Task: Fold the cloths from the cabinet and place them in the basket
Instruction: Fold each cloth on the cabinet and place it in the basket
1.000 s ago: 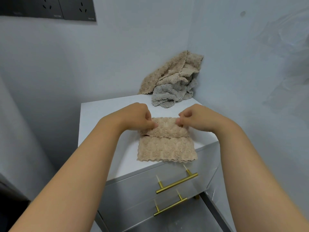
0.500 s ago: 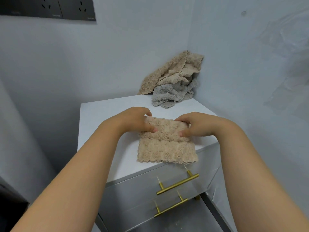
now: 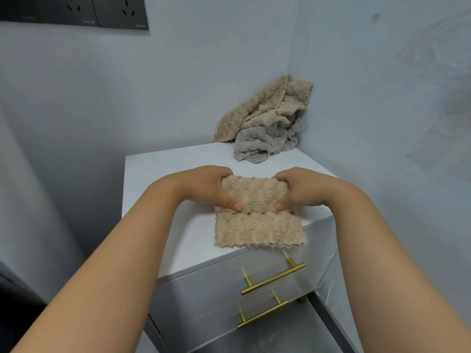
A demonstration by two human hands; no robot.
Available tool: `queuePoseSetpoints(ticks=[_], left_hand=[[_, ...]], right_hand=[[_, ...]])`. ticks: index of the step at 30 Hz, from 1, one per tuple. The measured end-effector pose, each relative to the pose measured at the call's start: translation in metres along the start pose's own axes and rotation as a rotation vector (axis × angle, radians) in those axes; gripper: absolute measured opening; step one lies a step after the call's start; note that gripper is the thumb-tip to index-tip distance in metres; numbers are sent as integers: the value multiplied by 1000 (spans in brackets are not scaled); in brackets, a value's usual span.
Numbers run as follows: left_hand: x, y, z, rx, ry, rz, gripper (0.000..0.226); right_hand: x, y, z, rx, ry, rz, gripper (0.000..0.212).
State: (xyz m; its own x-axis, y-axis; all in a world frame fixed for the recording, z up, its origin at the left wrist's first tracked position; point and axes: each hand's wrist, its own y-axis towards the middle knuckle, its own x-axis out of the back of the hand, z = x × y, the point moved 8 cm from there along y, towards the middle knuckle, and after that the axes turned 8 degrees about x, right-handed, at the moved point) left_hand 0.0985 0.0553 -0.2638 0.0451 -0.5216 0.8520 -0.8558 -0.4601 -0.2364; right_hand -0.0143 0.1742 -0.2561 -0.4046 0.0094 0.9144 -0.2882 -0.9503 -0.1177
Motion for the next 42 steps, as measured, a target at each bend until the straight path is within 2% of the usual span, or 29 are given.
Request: queuePoseSetpoints(ticks=[6,9,12,17,21,24,28,32,35,37,39,42], left_hand=[[5,-1,-3,-25,-119,-34,40],[7,-2,-3,-32,-235,-33,36],[8,-3,-3,-50,-307,-34,38],[24,0,0,-49,-235,-312,52],[30,-2,-5,-85,-155,-512,47],[31,-4,-8,-145,-100,-577,41],[25,-2,-15,-220,10,-507,40],[22,-6,-12,-165,-9,-246,46],[23,-13,-9,-130,-22,-95,32],[26,-15,-12,-123,-66,-106,25],[28,-11,-15,-86,-107,-179,33],[25,-4,-20,-60,-76,-285,34]], right_hand=[[-5,-5,-2,2,175,70,40],[-1,-3,-5,1,207,-7,41],[8,1,-9,-15,136,-139,45],[19,7,-6,15,75,-392,50],[19,9,-4,40,145,-449,53],[24,4,-3,39,109,-512,40],[22,2,2,47,9,-466,30],[18,0,0,38,33,-319,36],[19,-7,-1,41,101,-208,34],[21,-11,1,58,178,-202,27],[25,-10,2,51,217,-277,35],[25,-4,3,-1,126,-395,41]])
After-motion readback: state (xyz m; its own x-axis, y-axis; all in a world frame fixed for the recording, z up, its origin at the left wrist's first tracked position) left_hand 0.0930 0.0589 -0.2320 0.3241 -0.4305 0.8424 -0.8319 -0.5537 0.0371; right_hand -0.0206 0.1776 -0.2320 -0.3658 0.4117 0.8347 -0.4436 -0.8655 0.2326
